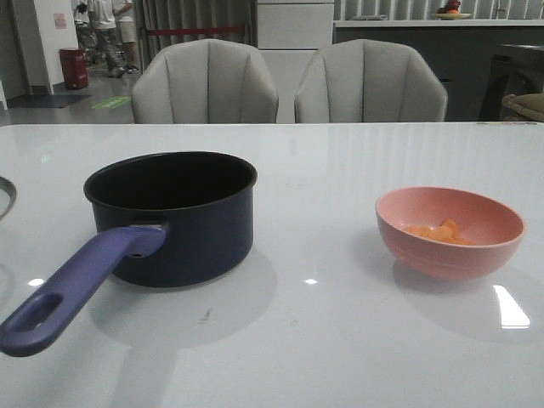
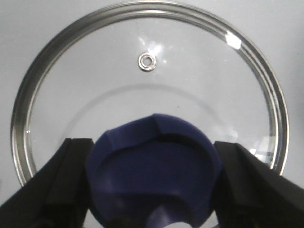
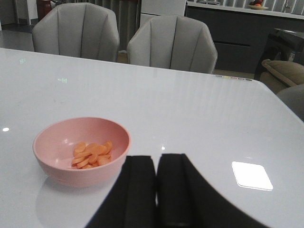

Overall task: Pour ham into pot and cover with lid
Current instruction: 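Set the glass lid on the table beside the saucepan, left gripper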

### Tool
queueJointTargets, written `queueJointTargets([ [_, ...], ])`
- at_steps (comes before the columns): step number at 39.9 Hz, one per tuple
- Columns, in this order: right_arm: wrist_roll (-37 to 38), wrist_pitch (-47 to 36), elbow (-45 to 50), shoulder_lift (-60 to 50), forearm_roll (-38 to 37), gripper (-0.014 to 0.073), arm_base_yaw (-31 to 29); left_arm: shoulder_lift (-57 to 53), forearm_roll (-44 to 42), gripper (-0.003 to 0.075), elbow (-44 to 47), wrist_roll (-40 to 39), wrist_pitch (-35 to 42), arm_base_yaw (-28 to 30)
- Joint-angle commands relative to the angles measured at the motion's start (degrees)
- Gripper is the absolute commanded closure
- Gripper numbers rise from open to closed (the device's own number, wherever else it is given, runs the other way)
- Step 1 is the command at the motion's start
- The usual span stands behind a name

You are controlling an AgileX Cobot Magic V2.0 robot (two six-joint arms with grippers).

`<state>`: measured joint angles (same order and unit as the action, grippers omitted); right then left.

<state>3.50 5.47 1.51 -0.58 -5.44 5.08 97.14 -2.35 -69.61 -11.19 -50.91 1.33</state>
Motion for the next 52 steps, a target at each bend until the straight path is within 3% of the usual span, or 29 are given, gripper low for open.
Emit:
queueJointTargets([
  [1, -0.2, -4.2, -0.3, -1.2, -0.6, 0.0434, -0.3, -0.2, 0.8, 0.0512, -0.8, 0.5, 4.8, 0.1],
  [20, -0.2, -4.2, -0.3, -1.2, -0.6, 0.0434, -0.3, 6.3, 1.6, 0.0499, -0.9, 0.6, 7.5, 0.1],
  [23, -0.2, -4.2, -0.3, -1.2, -0.6, 0.0434, -0.3, 6.3, 1.6, 0.0436, -0.9, 0.6, 7.5, 0.1],
  [29, -0.2, -4.2, -0.3, -1.2, -0.6, 0.0434, -0.3, 6.3, 1.6, 0.0171, -1.0, 1.2, 6.8, 0.1],
  [32, -0.2, -4.2, -0.3, -1.2, -0.6, 0.0434, -0.3, 6.3, 1.6, 0.0101, -1.0, 1.4, 6.2, 0.1],
  [43, -0.2, -4.2, -0.3, -1.2, -0.6, 0.0434, -0.3, 5.7, 1.6, 0.0095, -4.4, 3.2, 1.6, 0.0],
  [52, -0.2, -4.2, -0.3, -1.2, -0.6, 0.0434, -0.3, -0.9, 2.3, 0.0096, -4.7, 6.0, 2.0, 0.0],
])
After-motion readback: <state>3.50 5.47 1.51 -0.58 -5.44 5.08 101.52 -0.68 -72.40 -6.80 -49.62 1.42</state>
